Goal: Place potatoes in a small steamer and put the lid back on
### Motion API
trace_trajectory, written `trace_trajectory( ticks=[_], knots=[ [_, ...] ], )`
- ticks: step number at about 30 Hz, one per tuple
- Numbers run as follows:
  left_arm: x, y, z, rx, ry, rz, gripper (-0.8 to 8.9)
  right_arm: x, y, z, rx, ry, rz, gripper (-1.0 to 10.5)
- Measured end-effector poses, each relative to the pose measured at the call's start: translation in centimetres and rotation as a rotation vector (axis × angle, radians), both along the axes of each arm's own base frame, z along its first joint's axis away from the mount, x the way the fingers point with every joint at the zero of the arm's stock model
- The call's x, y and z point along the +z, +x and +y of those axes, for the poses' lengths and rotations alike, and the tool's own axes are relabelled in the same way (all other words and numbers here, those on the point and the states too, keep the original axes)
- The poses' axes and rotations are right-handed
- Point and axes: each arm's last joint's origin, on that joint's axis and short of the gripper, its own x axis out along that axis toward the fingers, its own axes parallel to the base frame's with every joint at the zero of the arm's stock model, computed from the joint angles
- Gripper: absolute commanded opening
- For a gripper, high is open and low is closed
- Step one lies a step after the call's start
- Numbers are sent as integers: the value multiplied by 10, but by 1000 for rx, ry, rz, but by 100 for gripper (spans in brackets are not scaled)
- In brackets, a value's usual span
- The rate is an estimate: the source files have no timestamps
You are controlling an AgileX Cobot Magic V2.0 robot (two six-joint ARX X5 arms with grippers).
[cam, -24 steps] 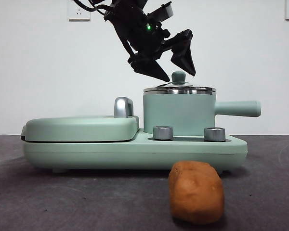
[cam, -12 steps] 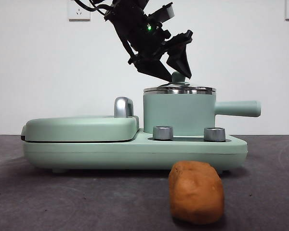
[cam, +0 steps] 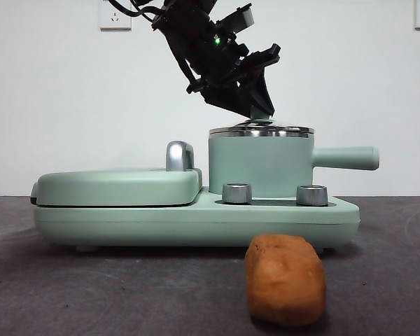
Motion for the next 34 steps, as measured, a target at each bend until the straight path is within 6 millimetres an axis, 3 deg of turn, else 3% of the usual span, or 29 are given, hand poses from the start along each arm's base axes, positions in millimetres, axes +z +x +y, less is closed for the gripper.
trace_trajectory(
  ticks=[9,17,21,27,34],
  knots=[
    [8,-1,1,1,17,22,55,0,4,0,-3,5,33,547],
    [62,-6,5,3,6,5,55,16,22,4,28,12,131,547],
    [78,-9,9,6,2,1,55,24,35,11,68,25,184,546],
    [90,-9,31,47,7,9,55,22,59,33,101,-14,311,546],
    [115,-8,77,141,2,0,54,-4,82,85,111,-172,482,545]
  ],
)
